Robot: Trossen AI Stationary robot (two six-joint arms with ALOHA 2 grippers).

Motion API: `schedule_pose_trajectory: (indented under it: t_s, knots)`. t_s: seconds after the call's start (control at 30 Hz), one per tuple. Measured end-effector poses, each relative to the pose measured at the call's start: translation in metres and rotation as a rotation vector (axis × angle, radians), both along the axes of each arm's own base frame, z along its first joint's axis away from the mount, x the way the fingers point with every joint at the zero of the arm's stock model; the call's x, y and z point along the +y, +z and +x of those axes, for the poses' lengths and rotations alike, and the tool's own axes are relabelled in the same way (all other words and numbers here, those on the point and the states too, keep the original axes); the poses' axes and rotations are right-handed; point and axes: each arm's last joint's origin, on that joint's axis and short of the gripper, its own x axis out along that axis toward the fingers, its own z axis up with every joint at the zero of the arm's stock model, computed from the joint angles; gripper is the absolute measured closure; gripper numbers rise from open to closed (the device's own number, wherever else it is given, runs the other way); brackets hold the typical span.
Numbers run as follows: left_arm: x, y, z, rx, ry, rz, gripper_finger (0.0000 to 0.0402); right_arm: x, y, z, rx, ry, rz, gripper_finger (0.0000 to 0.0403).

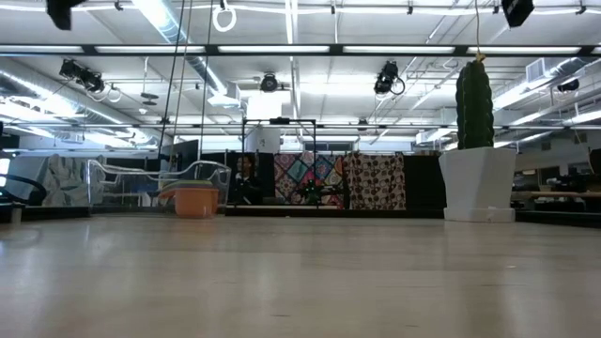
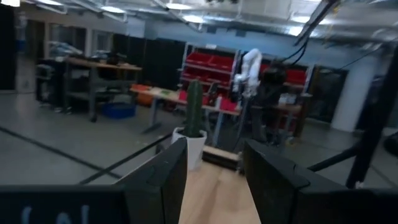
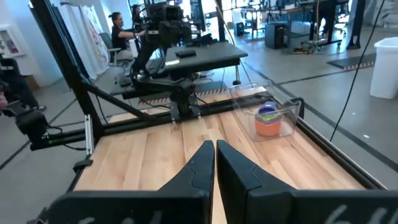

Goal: Nest measuring cups in basket
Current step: Return to Home Position

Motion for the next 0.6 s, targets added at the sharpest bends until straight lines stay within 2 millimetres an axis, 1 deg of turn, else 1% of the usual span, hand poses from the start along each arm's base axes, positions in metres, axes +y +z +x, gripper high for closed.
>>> schedule_pose_trajectory:
  t_s: [0.17,0.33,0.47,0.6]
  knots:
    - [0.018,-0.022,0.02,-0.053,-0.08,-0.01,0.0241,0.0,-0.031,0.001,-0.046,-0.011,0.013,0.038]
    - [0.033,-0.05,0.037,-0.091,-0.115,-0.053,0.0241,-0.003,-0.056,-0.009,-0.101,-0.064,0.067,0.038]
    - [0.041,-0.069,0.044,-0.085,-0.118,-0.084,0.0241,-0.005,-0.068,-0.02,-0.152,-0.062,0.093,0.038]
    - [0.046,-0.084,0.049,-0.071,-0.124,-0.095,0.0241,-0.006,-0.076,-0.027,-0.189,-0.061,0.062,0.038]
